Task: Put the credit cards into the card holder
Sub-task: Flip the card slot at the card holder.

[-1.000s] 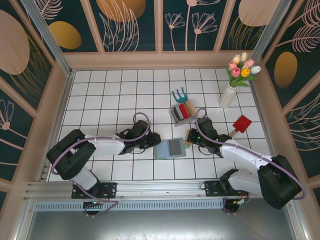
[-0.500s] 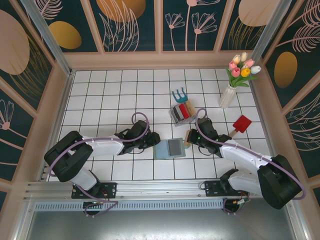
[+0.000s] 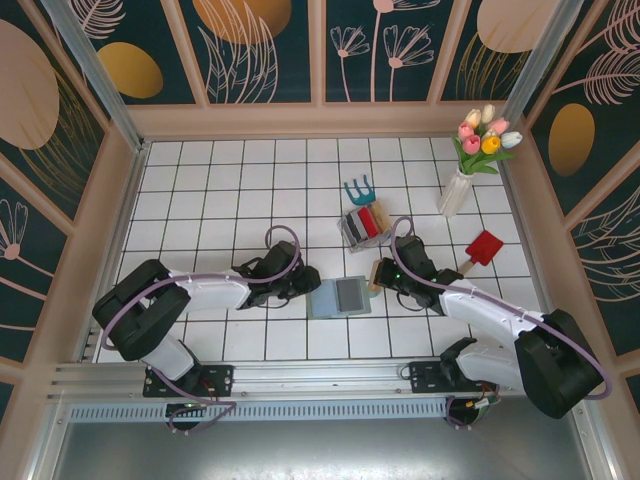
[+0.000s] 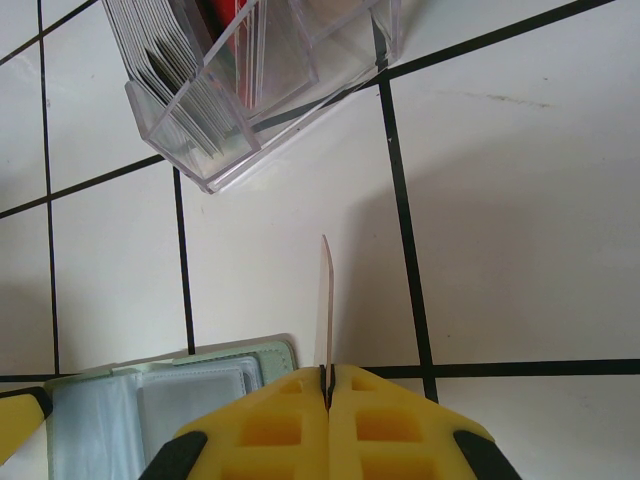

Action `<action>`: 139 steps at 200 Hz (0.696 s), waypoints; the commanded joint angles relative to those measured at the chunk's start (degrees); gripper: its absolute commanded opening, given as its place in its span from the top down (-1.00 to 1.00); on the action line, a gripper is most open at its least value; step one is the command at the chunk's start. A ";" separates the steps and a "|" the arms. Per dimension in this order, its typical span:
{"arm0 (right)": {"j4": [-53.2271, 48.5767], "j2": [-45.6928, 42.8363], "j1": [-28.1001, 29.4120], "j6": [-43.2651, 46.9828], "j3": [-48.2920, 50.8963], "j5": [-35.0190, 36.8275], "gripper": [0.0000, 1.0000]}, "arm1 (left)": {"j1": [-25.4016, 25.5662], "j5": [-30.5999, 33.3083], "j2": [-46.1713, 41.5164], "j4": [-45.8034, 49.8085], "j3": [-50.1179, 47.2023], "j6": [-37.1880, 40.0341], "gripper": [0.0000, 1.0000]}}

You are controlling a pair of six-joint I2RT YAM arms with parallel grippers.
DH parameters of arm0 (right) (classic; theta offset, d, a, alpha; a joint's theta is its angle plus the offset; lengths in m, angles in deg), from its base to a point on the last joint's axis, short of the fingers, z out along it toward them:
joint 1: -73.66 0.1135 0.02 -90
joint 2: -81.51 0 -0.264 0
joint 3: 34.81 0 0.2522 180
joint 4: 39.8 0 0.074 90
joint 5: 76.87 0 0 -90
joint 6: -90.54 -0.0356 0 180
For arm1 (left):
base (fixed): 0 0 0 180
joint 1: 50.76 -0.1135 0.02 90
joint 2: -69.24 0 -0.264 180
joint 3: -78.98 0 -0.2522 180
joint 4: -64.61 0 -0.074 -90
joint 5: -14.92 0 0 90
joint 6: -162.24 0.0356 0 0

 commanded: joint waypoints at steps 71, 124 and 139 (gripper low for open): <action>-0.37 0.97 -0.26 -0.43 1.24 -0.75 0.91 | 0.32 0.52 -0.18 3.17 1.58 1.27 0.25; -0.58 1.09 -0.26 -0.46 1.15 -0.51 0.91 | 0.57 -0.89 0.95 1.29 2.27 1.02 0.60; -0.55 1.18 -0.31 -0.54 1.28 -0.55 0.92 | 0.57 -0.89 0.70 1.51 2.46 1.10 0.71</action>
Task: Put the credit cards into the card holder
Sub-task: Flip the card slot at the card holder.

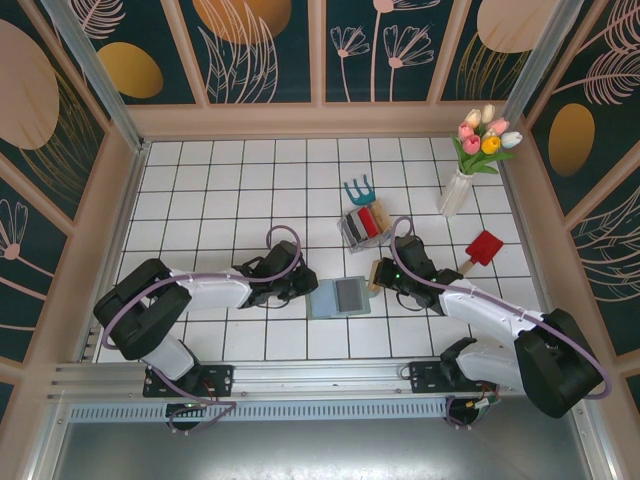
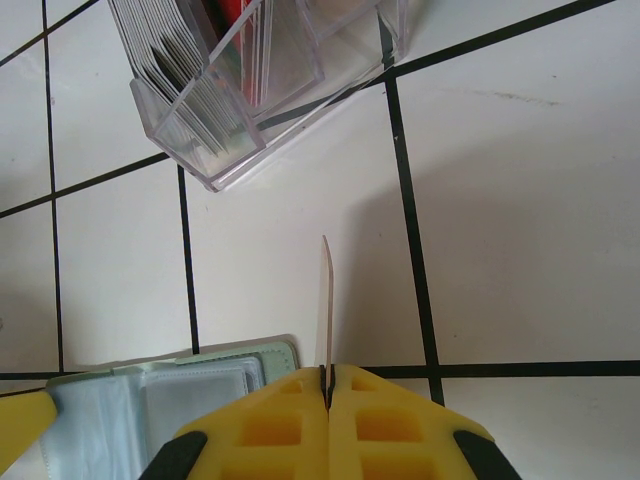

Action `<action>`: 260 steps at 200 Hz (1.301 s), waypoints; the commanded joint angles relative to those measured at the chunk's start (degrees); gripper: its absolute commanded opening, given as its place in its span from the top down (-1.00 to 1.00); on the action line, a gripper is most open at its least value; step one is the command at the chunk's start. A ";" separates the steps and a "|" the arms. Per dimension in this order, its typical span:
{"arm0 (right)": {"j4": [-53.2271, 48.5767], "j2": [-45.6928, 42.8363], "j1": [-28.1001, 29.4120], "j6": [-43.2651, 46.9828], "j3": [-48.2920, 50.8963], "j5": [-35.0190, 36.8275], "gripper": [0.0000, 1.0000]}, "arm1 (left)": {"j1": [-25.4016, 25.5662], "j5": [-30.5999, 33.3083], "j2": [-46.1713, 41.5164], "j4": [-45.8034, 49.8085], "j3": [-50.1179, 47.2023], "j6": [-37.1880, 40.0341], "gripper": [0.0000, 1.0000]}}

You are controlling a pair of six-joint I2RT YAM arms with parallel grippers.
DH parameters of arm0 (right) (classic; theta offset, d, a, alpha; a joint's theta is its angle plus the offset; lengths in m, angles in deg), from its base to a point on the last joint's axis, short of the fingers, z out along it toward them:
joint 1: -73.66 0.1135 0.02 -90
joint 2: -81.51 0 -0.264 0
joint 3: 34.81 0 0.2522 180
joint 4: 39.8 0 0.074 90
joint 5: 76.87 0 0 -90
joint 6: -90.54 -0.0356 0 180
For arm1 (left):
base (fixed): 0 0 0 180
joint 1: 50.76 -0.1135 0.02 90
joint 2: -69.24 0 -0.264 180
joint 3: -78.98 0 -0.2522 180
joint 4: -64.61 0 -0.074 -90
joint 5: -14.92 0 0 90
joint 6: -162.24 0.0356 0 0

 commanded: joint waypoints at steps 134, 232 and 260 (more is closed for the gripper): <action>-0.82 0.67 -0.29 -0.46 1.14 -0.38 0.91 | 0.47 -11.49 -0.82 -1.44 7.15 1.13 0.24; -0.63 0.65 -0.29 -0.48 1.01 -0.87 0.90 | 0.89 -5.80 -0.99 1.69 5.39 1.34 0.11; -0.68 0.76 -0.25 -0.46 0.88 -1.00 0.90 | 0.94 -6.54 0.19 -0.25 5.06 0.83 0.14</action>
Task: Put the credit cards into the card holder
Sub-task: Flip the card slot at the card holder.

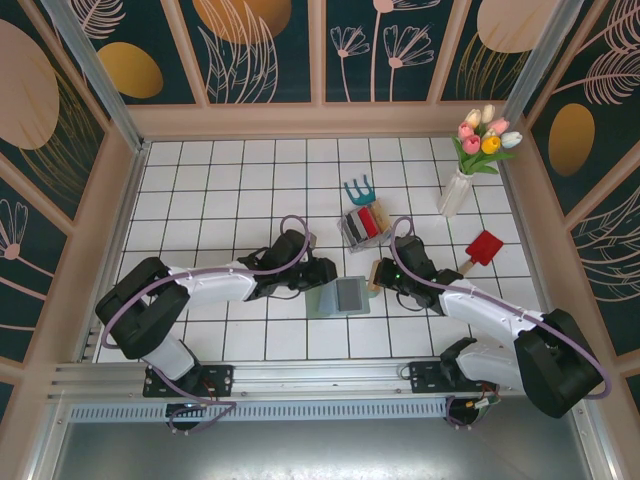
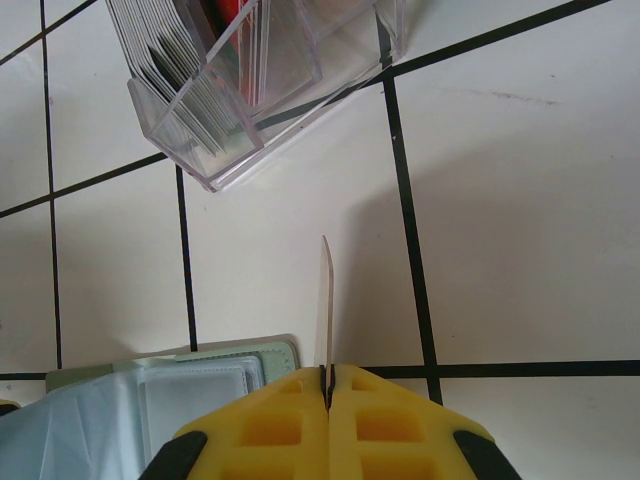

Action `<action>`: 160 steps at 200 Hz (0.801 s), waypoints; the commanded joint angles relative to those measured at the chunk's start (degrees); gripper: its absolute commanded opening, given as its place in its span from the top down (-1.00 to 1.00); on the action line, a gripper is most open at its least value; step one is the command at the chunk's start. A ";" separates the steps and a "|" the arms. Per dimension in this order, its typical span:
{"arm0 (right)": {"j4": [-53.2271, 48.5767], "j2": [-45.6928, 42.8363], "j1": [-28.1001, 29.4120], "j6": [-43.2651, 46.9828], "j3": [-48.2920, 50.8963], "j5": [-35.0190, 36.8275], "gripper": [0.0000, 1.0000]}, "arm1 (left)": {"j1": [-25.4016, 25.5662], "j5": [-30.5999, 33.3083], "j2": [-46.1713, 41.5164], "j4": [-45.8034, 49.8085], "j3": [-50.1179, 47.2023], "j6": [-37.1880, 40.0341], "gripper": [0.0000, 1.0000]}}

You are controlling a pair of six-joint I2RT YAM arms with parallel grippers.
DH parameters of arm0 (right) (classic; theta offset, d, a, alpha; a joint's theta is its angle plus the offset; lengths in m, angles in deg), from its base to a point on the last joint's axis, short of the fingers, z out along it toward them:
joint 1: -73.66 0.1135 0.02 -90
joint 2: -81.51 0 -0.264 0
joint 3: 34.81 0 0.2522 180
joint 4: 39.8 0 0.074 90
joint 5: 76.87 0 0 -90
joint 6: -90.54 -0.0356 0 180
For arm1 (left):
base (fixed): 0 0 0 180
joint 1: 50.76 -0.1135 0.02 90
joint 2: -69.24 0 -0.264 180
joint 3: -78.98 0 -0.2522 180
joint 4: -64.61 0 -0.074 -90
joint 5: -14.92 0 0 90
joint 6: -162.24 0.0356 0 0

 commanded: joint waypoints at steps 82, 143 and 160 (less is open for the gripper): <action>-0.22 0.17 -0.21 -0.98 1.28 -1.37 0.89 | 0.27 -9.50 4.45 -13.78 -0.07 -4.98 0.06; -1.19 -3.14 -0.23 -1.28 -0.08 -0.29 0.89 | 1.03 -6.35 8.07 -11.68 1.44 -4.23 0.02; -2.25 -5.43 -0.21 -1.42 -0.71 0.63 0.88 | 1.25 -2.82 6.82 -7.58 1.72 -2.68 0.03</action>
